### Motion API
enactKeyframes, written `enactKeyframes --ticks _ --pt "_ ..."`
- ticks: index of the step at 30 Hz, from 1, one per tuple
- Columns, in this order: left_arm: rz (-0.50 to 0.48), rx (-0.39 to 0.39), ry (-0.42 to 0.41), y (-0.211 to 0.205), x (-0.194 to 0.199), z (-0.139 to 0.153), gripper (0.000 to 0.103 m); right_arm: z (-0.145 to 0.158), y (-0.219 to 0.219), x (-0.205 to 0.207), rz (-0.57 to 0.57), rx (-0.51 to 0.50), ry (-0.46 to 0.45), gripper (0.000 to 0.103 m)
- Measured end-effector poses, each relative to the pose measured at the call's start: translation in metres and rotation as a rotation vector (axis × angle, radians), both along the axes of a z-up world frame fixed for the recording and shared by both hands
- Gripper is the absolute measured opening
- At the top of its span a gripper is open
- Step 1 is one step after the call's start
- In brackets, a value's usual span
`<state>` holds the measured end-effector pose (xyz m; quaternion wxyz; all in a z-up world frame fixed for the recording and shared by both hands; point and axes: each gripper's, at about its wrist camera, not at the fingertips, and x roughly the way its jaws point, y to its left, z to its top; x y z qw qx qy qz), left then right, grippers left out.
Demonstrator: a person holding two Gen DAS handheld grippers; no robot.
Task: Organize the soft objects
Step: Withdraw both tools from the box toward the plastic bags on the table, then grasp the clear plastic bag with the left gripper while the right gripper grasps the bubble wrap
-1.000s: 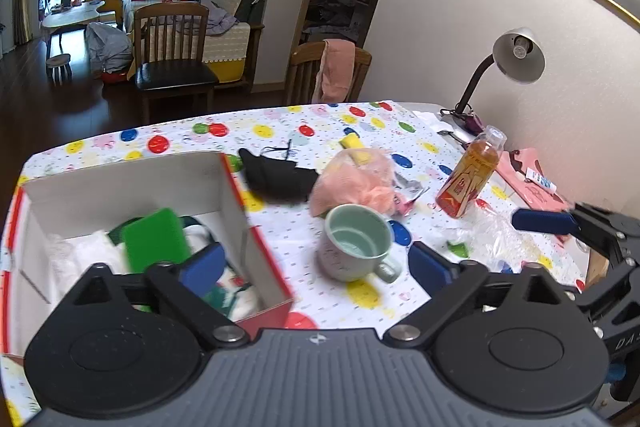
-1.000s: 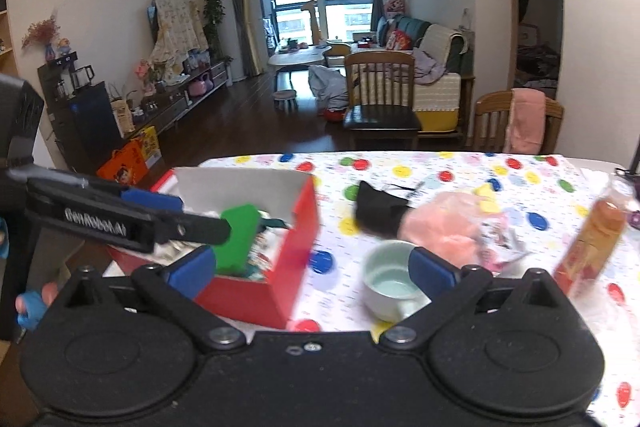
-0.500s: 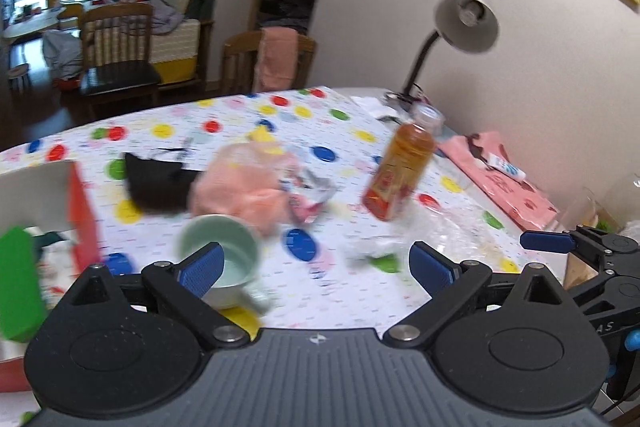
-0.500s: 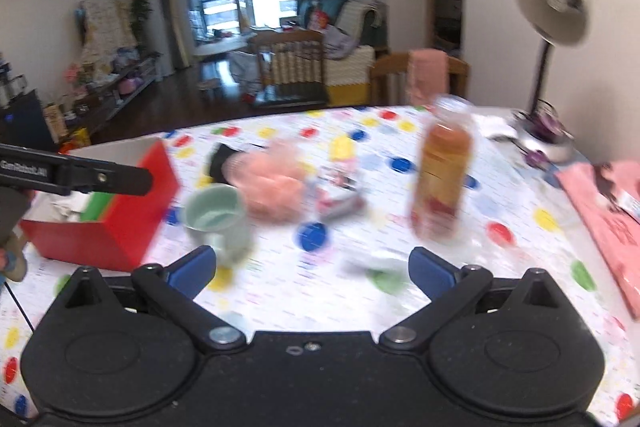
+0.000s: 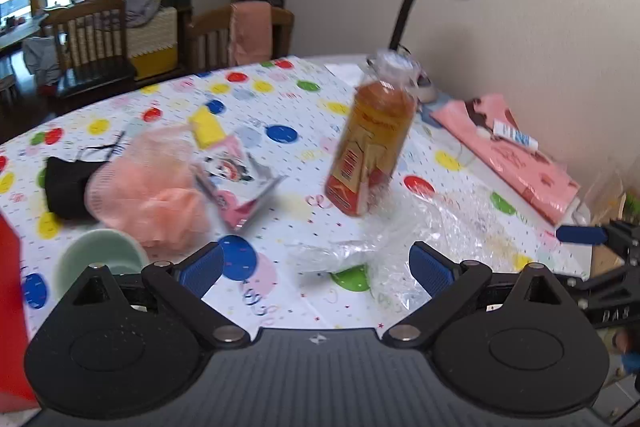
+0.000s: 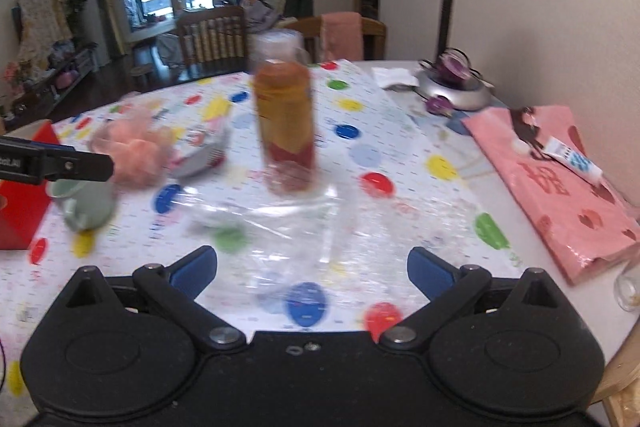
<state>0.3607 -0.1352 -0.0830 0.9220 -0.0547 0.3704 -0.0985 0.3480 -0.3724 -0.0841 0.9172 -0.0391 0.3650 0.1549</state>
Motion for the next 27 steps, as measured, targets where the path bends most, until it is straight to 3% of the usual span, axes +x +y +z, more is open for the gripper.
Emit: enactKeyframes --ticks 16,27 --pt "-0.371 0.12 0.111 -0.064 0.072 -0.057 0.1 -0.055 -0.035 0.069 -0.031 -0.058 0.08 0.095" --pt "-0.451 0.231 0.149 -0.083 0.105 -0.097 0.1 -0.084 -0.035 0.097 -0.025 -0.094 0.097 0.089"
